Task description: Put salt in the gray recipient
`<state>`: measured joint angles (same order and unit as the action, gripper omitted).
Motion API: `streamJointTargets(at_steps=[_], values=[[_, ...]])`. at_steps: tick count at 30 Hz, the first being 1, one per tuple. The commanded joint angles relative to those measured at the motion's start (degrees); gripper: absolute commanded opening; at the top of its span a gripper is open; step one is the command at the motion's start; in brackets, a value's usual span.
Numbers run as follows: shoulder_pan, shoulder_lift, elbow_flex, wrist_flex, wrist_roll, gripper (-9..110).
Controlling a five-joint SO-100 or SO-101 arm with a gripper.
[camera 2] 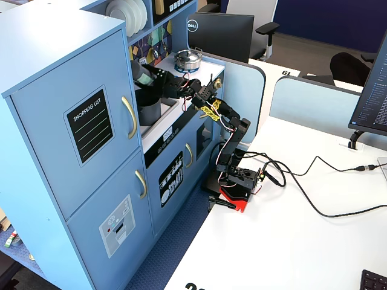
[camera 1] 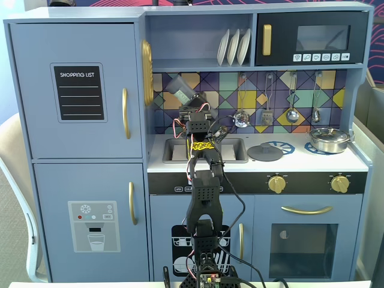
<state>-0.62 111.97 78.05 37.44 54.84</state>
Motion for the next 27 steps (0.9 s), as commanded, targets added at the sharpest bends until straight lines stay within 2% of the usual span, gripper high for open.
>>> streamJointTargets(at_steps=[1,9,20,27], values=[[-1.4,-1.7,-5.7,-1.1,6.7,0],[-1.2,-6.4,-14.5,-1.3,9.8,0],[3.8,2.8,2.4,-0.4,8.3,0],[1.0,1.2,-1.1,-1.1,8.8,0]])
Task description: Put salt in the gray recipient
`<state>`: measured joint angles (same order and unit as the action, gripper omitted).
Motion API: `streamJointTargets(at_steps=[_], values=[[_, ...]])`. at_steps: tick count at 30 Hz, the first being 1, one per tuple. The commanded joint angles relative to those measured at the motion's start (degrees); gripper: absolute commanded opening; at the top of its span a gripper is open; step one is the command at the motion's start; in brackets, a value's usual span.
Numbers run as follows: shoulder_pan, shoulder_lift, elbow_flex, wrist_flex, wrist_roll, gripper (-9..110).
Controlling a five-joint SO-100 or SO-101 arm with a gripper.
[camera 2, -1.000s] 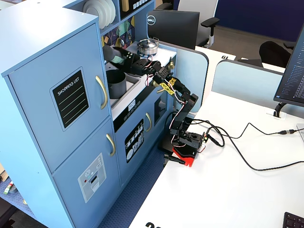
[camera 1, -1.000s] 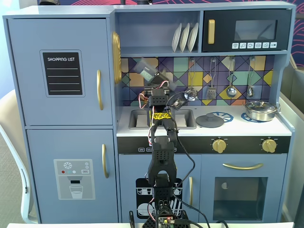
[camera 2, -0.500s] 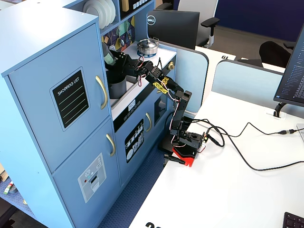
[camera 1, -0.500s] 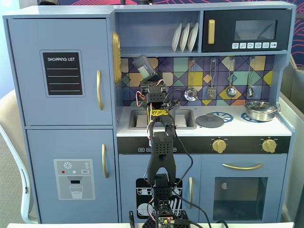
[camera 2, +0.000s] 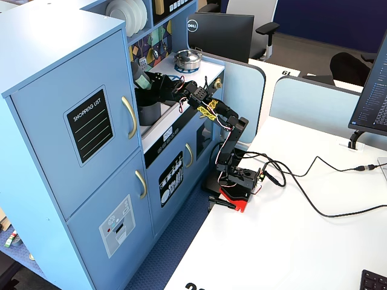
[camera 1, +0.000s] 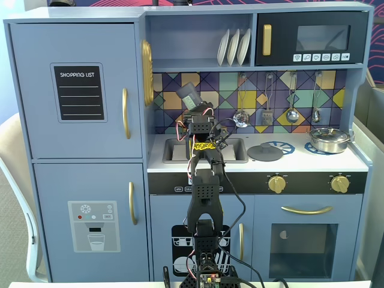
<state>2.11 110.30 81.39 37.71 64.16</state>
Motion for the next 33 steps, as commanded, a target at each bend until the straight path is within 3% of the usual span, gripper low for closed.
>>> streamJointTargets(at_steps=[1,9,23,33], values=[[-2.7,2.1,-6.3,-1.4,-0.9,0],[-6.3,-3.9,-20.7,-2.0,-2.5,0],[0.6,4.1,-1.9,-2.5,-3.5,0],[-5.8,0.8,-11.6,-3.4,-4.4,0]])
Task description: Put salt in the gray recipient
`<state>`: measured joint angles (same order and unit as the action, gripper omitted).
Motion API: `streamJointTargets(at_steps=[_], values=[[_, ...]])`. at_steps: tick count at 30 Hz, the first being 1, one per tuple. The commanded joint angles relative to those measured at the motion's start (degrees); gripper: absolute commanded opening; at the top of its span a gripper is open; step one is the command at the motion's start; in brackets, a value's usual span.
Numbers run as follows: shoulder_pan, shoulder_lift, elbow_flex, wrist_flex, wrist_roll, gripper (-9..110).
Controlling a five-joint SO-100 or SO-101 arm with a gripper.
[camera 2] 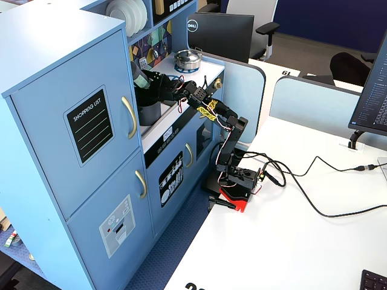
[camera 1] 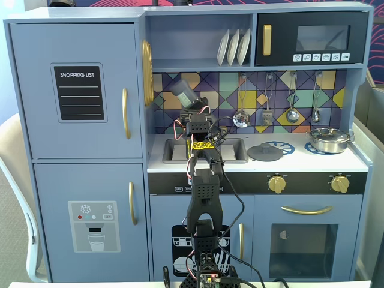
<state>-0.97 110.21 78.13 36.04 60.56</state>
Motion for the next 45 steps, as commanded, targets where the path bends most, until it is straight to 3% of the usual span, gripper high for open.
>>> streamJointTargets(at_steps=[1,8,22,37,45], values=[[-3.3,0.1,-10.3,-1.8,-0.8,0],[-4.7,-2.1,-16.2,-1.4,-1.7,0],[4.6,3.6,0.8,-0.2,-0.4,0],[-4.8,-4.8,-19.7,-1.1,-0.4,0],[-1.2,-2.1,-10.4,-1.0,0.5,0]])
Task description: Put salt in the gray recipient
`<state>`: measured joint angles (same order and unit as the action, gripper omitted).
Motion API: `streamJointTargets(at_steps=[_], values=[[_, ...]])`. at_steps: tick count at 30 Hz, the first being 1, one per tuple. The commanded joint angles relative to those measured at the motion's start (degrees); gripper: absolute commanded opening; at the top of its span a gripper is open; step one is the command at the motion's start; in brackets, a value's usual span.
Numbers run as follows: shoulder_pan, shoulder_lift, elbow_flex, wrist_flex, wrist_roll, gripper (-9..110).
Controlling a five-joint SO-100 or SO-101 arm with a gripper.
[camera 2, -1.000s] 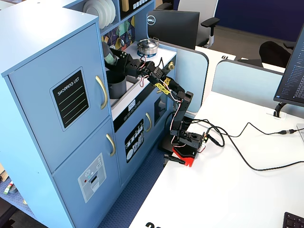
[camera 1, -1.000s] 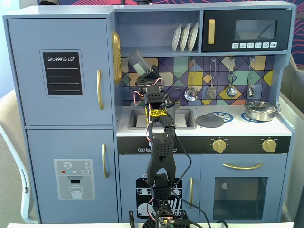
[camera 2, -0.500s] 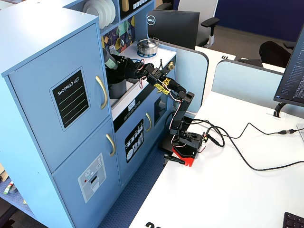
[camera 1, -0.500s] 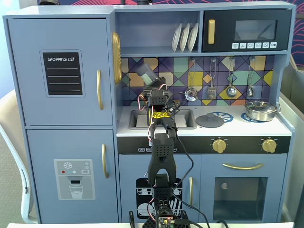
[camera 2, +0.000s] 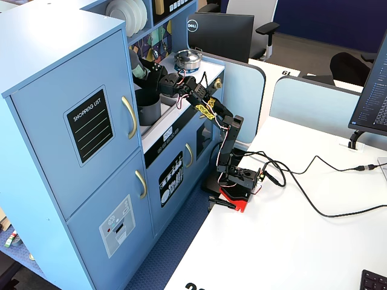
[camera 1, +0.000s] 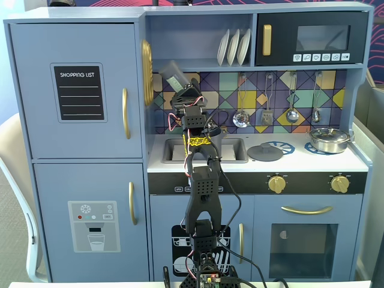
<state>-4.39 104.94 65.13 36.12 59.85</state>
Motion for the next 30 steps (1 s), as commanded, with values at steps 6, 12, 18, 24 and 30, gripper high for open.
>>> streamJointTargets(at_steps=[6,12,18,24,30], values=[[6.0,6.4,12.9,-4.7,1.3,0],[5.6,5.9,9.5,-5.6,-4.0,0],[7.0,3.0,1.2,-4.7,-22.5,0],[15.6,3.0,-3.1,-0.4,-44.6,0],[27.9,5.1,-4.5,0.7,-70.5,0]])
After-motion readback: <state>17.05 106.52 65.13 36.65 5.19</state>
